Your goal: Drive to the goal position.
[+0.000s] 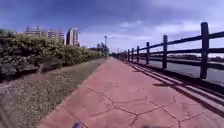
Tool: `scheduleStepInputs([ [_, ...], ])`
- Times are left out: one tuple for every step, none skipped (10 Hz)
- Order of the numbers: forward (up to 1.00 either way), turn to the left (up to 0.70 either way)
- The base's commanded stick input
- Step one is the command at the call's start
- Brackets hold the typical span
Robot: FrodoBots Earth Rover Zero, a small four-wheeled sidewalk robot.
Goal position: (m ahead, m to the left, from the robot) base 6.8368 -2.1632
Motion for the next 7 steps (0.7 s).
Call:
scheduleStepInputs([
  [0.70,0.35],
  [0.70,0.35],
  [0.70,0.35],
  [0.70,0.00],
  [0.70,0.00],
  [0.70,0.00],
  [0.70,0.00],
])
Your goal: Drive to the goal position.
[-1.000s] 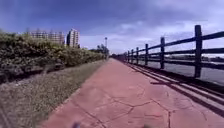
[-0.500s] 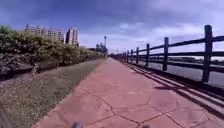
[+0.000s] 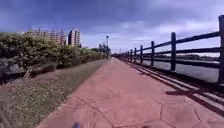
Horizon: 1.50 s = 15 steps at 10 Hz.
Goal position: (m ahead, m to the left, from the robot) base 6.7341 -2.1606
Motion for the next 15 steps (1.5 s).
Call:
scheduleStepInputs([
  [0.70,0.00],
  [0.70,0.00],
  [0.70,0.00],
  [0.70,0.00],
  [0.70,0.00],
  [0.70,0.00],
  [0.70,0.00],
  [0.70,0.00],
  [0.70,0.00],
  [0.70,0.00],
  [0.70,0.00],
  [0.70,0.00],
  [0.70,0.00],
  [0.70,0.00],
  [0.70,0.00],
])
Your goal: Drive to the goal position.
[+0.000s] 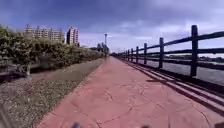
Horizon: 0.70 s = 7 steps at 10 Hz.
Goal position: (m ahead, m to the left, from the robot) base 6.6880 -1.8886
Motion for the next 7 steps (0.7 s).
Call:
scheduleStepInputs([
  [0.70,0.00],
  [0.70,0.00],
  [0.70,0.00],
  [0.70,0.22],
  [0.70,0.35],
  [0.70,0.35],
  [0.70,0.35],
])
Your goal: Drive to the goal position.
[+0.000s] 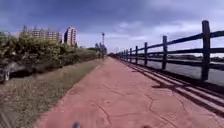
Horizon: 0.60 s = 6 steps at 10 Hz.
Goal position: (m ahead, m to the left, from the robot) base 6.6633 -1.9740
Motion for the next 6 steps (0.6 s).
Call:
scheduleStepInputs([
  [0.70,0.35],
  [0.70,0.35],
  [0.70,0.35],
  [0.70,0.35],
  [0.70,0.00],
  [0.70,0.00],
])
